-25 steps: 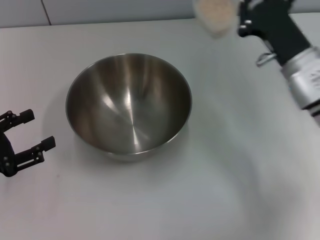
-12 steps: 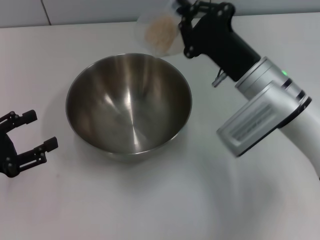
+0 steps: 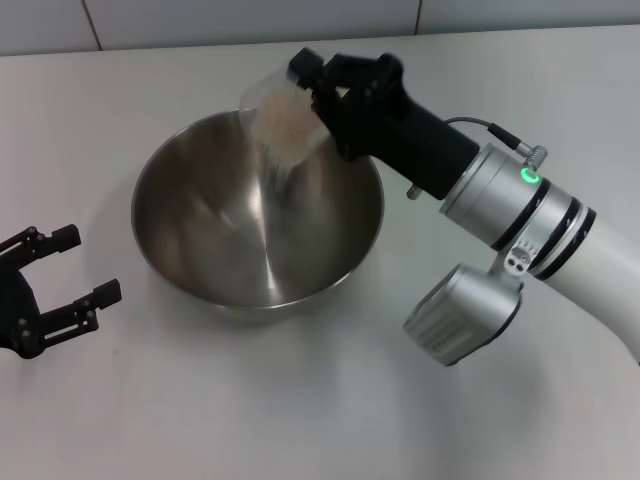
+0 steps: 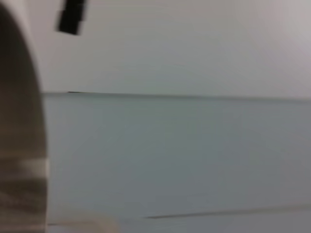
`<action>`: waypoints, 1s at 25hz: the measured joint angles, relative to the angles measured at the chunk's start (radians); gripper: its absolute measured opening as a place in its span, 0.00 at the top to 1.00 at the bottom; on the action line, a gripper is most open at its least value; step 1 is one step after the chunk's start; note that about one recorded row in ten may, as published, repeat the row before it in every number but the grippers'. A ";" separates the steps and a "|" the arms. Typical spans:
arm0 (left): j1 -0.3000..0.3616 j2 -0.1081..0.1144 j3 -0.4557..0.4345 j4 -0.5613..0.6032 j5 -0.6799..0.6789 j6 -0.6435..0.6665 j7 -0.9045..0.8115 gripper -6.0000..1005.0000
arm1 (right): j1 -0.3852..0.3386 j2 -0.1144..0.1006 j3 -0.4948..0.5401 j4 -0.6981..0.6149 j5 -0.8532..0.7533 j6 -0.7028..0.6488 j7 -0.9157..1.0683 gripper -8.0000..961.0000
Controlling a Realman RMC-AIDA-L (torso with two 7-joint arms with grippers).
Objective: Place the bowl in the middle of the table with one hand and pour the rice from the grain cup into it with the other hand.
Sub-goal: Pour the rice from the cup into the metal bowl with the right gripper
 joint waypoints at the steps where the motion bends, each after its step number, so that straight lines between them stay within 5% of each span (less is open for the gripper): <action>1: 0.000 0.001 0.001 0.000 0.000 0.000 0.000 0.19 | 0.002 -0.001 0.000 0.000 -0.013 0.004 -0.041 0.97; 25: -0.005 0.000 0.003 0.000 0.021 0.014 -0.002 0.19 | 0.025 -0.004 0.011 -0.001 -0.177 0.116 -0.724 0.97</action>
